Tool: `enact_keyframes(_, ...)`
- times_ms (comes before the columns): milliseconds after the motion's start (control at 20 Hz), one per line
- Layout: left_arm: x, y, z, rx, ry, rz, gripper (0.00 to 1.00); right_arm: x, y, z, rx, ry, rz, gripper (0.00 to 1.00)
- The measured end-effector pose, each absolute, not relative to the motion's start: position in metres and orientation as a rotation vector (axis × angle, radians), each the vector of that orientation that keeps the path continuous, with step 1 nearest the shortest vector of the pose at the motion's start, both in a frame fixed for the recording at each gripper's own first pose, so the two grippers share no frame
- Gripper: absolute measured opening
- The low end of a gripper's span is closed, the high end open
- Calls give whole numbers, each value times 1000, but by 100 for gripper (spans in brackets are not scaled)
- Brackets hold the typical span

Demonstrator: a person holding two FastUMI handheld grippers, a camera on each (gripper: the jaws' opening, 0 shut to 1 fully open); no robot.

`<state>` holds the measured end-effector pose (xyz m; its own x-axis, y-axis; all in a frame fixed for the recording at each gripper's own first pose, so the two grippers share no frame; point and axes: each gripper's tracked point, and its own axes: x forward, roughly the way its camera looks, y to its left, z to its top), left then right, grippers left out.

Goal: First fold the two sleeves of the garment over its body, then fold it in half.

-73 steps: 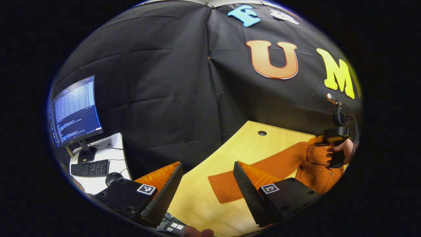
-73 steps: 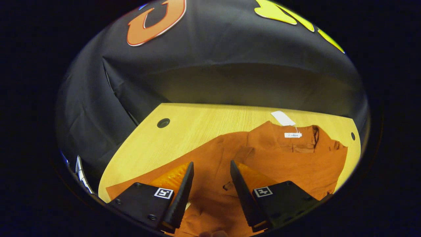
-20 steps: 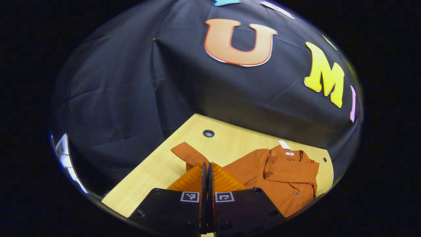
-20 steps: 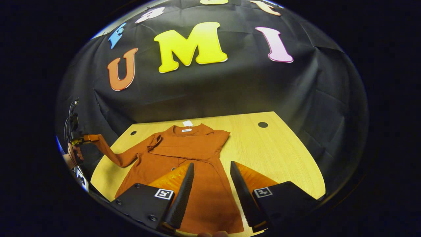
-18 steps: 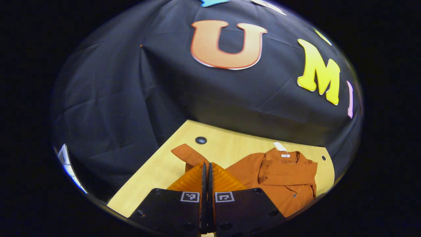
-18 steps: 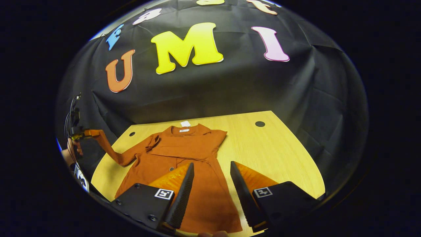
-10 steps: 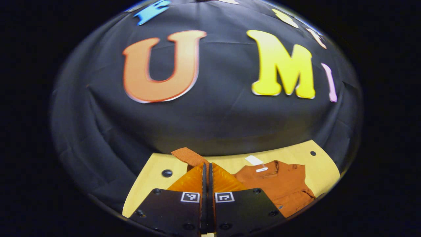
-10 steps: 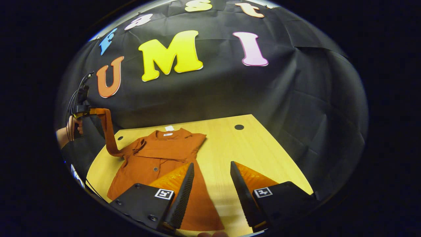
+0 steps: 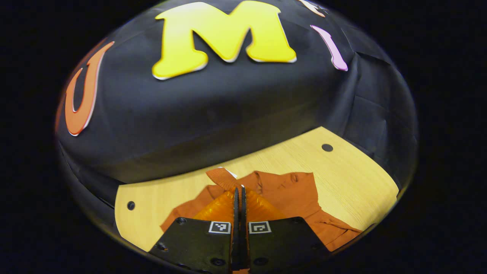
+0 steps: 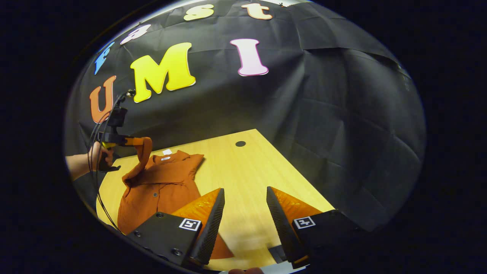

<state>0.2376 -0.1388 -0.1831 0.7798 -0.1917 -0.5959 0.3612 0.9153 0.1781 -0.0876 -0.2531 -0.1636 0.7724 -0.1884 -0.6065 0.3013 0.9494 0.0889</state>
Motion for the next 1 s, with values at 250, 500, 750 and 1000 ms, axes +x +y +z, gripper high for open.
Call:
enact_keyframes(250,226,-193,-232,344,702,-316,5,-121,-291,-156,159,646,-360,73)
enact_keyframes(500,208,-255,-236,428,684,-398,5,-138,-297,-158,177,670,-402,73)
enact_keyframes(750,211,-271,-269,467,712,-432,6,-138,-292,-158,157,678,-381,73)
enact_keyframes(1000,187,-295,-263,364,729,-469,10,-134,-288,-162,164,688,-362,73)
